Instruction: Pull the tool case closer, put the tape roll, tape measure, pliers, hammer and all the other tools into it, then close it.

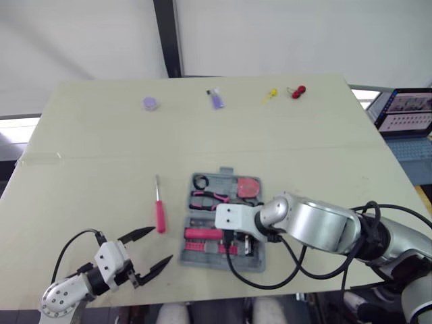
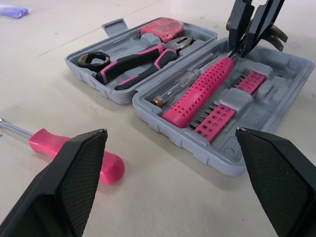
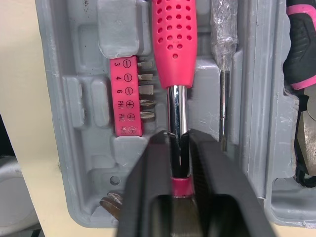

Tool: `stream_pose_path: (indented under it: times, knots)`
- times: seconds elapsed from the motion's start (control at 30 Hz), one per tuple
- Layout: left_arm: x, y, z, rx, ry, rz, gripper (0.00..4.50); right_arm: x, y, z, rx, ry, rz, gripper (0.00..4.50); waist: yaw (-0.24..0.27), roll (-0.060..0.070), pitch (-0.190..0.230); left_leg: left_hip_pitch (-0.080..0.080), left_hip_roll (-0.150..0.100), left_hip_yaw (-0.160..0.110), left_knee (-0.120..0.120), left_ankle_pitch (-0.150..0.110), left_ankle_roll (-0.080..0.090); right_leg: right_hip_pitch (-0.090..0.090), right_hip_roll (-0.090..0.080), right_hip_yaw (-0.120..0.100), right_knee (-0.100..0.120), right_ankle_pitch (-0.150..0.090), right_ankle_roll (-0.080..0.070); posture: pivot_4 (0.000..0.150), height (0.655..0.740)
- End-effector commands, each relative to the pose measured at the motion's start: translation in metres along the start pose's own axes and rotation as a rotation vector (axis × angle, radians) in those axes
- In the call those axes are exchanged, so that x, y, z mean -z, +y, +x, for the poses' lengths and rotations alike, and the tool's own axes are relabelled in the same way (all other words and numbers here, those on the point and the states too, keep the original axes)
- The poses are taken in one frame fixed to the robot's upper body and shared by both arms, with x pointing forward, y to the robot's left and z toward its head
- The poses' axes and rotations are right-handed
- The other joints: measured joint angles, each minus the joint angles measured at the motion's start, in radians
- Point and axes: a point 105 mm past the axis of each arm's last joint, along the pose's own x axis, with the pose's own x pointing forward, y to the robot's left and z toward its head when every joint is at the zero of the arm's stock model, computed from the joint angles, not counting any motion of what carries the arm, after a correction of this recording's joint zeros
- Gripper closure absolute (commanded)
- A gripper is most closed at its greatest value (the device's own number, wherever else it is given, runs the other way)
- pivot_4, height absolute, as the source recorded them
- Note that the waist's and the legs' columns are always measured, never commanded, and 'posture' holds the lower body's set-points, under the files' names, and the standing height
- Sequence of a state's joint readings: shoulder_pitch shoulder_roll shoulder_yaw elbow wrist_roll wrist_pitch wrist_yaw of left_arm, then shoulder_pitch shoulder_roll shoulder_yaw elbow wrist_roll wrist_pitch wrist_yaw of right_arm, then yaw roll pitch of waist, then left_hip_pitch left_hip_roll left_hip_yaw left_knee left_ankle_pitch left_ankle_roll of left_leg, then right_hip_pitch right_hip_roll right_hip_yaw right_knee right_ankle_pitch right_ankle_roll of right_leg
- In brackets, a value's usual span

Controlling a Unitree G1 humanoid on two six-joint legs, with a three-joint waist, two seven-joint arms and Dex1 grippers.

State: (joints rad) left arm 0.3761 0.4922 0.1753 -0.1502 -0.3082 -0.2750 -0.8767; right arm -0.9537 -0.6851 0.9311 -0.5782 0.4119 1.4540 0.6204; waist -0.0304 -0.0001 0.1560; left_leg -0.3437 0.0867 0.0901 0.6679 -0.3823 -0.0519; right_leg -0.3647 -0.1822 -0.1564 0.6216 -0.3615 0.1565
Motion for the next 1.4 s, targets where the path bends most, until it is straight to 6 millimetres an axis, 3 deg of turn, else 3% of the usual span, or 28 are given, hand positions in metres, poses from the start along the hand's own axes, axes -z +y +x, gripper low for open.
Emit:
stream_pose_path:
  times: [0.03,0.17,0.43,0.53,0.7,0.8,1.07,1.4]
  knots:
    - [-0.004,-0.002,0.002,0.006,-0.012,0.023,0.0,-0.003,0.0,-0.009,-0.001,-0.025,-0.02,1.95,0.0,0.0,0.0,0.0,0.0,0.0,0.0,0.0,0.0,0.0,0.0,0.0,0.0,0.0,0.0,0.15,0.74]
    - [-0.005,-0.001,0.003,-0.003,-0.017,0.02,0.0,-0.004,-0.004,-0.02,0.008,-0.051,-0.019,0.02,0.001,0.0,0.0,0.0,0.0,0.0,0.0,0.0,0.0,0.0,0.0,0.0,0.0,0.0,0.0,0.15,0.74]
    - [-0.005,0.0,0.004,-0.002,-0.017,0.026,0.0,-0.024,-0.021,-0.019,0.117,-0.409,-0.011,0.02,0.003,-0.003,-0.002,0.0,0.0,0.001,-0.001,0.0,0.0,0.0,0.0,0.0,-0.001,0.0,0.0,0.15,0.74]
    - [-0.005,0.001,0.006,0.0,-0.019,0.028,0.0,-0.026,-0.023,-0.017,0.118,-0.596,0.016,0.84,0.004,-0.004,-0.002,0.001,0.0,0.0,0.0,0.0,0.0,0.002,0.0,-0.001,-0.001,0.0,0.0,0.15,0.74]
    - [-0.006,0.003,0.009,0.004,-0.023,0.038,0.0,-0.015,-0.023,-0.007,0.073,-0.799,0.147,3.23,0.003,-0.004,-0.002,0.004,0.0,0.001,-0.001,0.0,0.0,0.004,0.0,-0.001,-0.002,0.0,0.0,0.15,0.74]
    - [-0.007,0.005,0.009,0.005,-0.024,0.042,0.0,-0.01,-0.016,-0.001,0.007,-0.798,0.191,4.46,0.003,-0.004,-0.002,0.004,0.0,0.001,-0.001,0.0,0.0,0.004,0.0,-0.001,-0.001,0.0,0.0,0.15,0.74]
    - [-0.008,0.006,0.01,0.015,-0.029,0.047,0.0,0.009,-0.007,0.02,-0.064,-0.742,0.277,4.46,0.006,-0.004,-0.002,0.005,0.0,0.001,-0.001,0.0,0.0,0.005,0.0,-0.001,-0.001,0.0,0.0,0.15,0.74]
    - [-0.008,0.007,0.01,0.015,-0.025,0.049,0.0,0.011,-0.001,0.032,-0.085,-0.711,0.281,4.46,0.005,-0.004,-0.002,0.005,0.0,0.001,-0.001,0.0,0.0,0.005,0.0,-0.001,-0.001,0.0,0.0,0.15,0.74]
